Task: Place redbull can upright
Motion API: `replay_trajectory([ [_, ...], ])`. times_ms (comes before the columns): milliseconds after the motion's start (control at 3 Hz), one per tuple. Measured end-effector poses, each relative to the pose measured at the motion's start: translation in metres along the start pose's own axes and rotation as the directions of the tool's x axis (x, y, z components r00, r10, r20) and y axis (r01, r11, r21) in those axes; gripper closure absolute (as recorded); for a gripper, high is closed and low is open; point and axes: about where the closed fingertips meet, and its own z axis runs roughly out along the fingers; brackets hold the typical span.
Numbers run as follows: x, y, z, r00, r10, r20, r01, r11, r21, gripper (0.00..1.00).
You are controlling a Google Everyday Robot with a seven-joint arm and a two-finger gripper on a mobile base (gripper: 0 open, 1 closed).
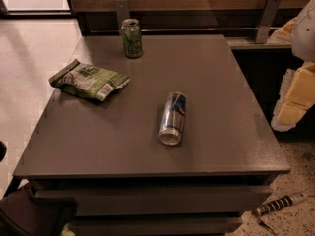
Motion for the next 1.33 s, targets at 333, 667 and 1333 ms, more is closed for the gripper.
replay_trajectory([
  [333, 0.000, 0.000, 0.000, 1.000, 0.000, 0.000, 0.000, 1.0000, 0.000, 0.00],
  [667, -0.003, -0.008, 0.006, 0.997, 0.074, 0.029, -0.073, 0.9969, -0.027, 0.00],
  [1333, -0.040, -0.032, 0.056, 0.892, 0.438, 0.112, -0.406, 0.8849, -0.228, 0.00],
])
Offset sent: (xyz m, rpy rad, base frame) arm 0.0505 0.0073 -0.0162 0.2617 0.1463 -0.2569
